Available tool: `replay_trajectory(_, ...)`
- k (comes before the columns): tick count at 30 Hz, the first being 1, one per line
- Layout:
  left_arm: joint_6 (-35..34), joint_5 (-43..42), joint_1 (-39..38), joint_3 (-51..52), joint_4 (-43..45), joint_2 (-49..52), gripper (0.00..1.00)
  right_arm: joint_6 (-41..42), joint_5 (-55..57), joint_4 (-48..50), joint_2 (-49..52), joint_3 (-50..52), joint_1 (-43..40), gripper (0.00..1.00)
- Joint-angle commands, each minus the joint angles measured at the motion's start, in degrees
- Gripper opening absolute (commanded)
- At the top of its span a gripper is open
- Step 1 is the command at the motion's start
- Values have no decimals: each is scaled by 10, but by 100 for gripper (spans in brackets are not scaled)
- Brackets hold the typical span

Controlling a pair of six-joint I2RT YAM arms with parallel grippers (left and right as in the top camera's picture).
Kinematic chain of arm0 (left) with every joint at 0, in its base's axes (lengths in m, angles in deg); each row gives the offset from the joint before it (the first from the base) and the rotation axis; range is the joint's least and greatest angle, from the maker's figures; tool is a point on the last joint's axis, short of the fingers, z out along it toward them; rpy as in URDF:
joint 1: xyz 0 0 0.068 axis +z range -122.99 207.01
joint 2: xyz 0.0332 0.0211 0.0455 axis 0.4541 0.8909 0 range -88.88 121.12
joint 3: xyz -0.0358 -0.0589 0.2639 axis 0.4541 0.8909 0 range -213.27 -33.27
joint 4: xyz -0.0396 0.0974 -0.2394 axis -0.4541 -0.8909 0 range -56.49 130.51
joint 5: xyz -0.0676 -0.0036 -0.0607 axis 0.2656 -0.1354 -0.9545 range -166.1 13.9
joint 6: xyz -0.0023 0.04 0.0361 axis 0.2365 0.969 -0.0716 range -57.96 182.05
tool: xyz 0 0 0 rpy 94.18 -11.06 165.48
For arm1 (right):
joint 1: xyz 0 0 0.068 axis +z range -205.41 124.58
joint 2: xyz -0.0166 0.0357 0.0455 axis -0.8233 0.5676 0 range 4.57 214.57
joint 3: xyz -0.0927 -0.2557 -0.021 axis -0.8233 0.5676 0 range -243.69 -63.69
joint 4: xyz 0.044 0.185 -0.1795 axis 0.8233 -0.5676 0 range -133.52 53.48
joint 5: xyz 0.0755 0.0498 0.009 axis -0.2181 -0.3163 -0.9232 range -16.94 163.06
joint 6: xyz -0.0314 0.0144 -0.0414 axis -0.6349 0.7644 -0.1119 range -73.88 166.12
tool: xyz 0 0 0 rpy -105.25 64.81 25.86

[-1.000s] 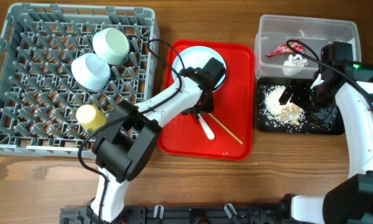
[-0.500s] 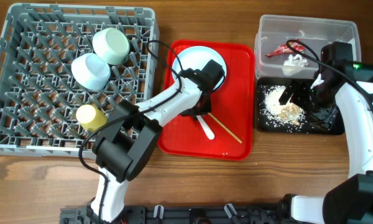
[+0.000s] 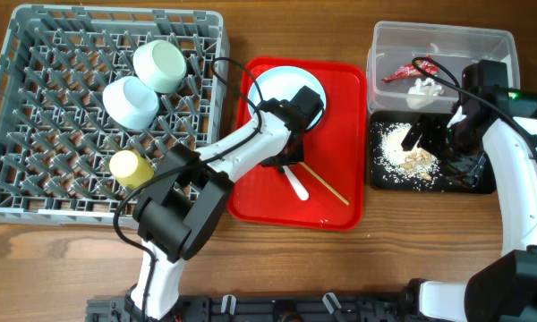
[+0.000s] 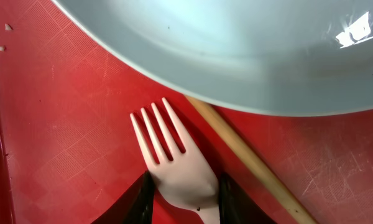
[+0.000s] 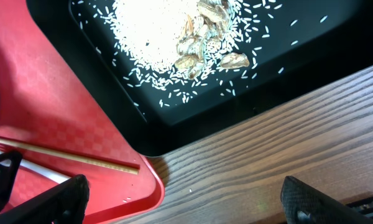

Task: Sort waste into correct bins and load items into the dishwasher rack
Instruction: 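Grasp the white fork with the left gripper and lift it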

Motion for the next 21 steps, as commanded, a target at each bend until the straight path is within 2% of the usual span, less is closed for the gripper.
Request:
replay_trajectory(1, -1, 12, 0, 14, -3, 15, 33, -3, 2, -1, -10, -11, -1, 100)
replay_trajectory(21, -1, 12, 2, 14, 9, 15, 36, -3, 2, -1, -10, -11, -1, 100)
